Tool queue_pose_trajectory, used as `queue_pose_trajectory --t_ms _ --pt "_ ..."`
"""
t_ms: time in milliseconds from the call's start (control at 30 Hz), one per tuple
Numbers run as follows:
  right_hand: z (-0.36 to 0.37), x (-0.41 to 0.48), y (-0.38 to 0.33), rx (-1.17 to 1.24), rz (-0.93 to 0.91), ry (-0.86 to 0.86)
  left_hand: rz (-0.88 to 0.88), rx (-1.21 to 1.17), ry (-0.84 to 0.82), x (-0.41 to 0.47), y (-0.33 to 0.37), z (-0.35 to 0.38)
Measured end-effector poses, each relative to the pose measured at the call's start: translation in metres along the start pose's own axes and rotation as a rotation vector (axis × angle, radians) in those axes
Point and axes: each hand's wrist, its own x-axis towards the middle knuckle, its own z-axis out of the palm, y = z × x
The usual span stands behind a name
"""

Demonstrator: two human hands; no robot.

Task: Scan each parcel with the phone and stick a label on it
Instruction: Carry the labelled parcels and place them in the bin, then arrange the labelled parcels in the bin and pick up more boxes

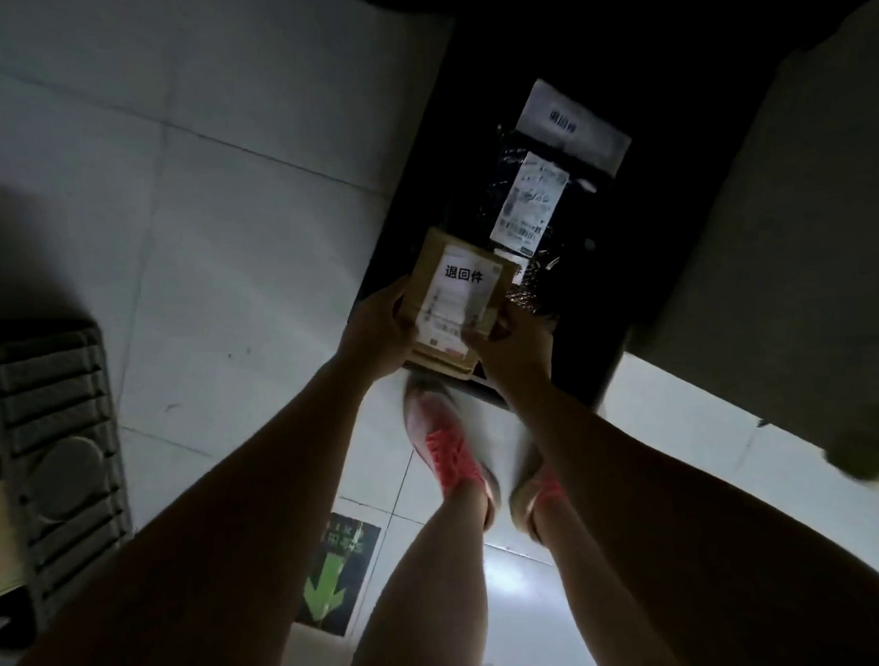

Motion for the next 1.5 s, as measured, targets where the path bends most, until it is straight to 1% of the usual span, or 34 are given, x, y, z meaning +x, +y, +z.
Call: queue_pose_trajectory --t_ms 133,200,300,367,433,533,633,733,833,900,967,1100,1233,1300,1400,1500 --pt "0.031 0.023 0.014 -0.078 -0.052 0.055 -0.016 0.03 0.065 0.021 -0.029 0.018" --pt "0.035 0.024 0.011 -0.154 -0.046 0.019 -0.053 0.04 0.095 0.02 -0.03 0.019" --pt "0.021 0.01 -0.007 -0.252 -0.028 -0.094 -0.054 0.074 0.075 0.003 -0.013 0.006" --pt "0.002 -0.004 -0.022 -0.324 -0.028 -0.062 -0.025 0.135 0.074 -0.013 0.008 -0.013" --pt "-0.029 -0.026 -0.046 -0.343 -0.044 0.007 0.017 0.236 0.104 -0.038 0.035 -0.041" --pt "-0.084 -0.062 -0.09 -0.351 -0.067 0.036 0.11 0.433 0.185 -0.075 0.087 -0.092" --pt "-0.151 -0.109 -0.148 -0.468 -0.164 0.083 0.238 0.592 0.303 -0.123 0.152 -0.152" --pt "-0.214 -0.164 -0.204 -0.579 -0.274 0.186 0.339 0.687 0.422 -0.174 0.216 -0.204" --pt "-0.271 -0.235 -0.254 -0.581 -0.363 0.289 0.443 0.734 0.506 -0.232 0.277 -0.248" --pt "-0.306 -0.278 -0.279 -0.587 -0.396 0.363 0.515 0.773 0.543 -0.264 0.312 -0.267" --pt "-0.341 -0.325 -0.29 -0.572 -0.399 0.47 0.597 0.846 0.541 -0.298 0.349 -0.281" --pt "-0.402 -0.402 -0.29 -0.552 -0.406 0.639 0.735 0.934 0.558 -0.355 0.412 -0.3" --pt "-0.457 -0.462 -0.269 -0.53 -0.352 0.699 0.799 0.929 0.555 -0.41 0.464 -0.293" --pt "-0.485 -0.49 -0.253 -0.513 -0.326 0.72 0.863 0.926 0.586 -0.44 0.488 -0.274" --pt "-0.53 -0.526 -0.217 -0.496 -0.271 0.826 0.925 0.988 0.623 -0.481 0.528 -0.234" --pt "-0.574 -0.549 -0.174 -0.491 -0.224 0.793 0.948 1.028 0.631 -0.504 0.563 -0.185"
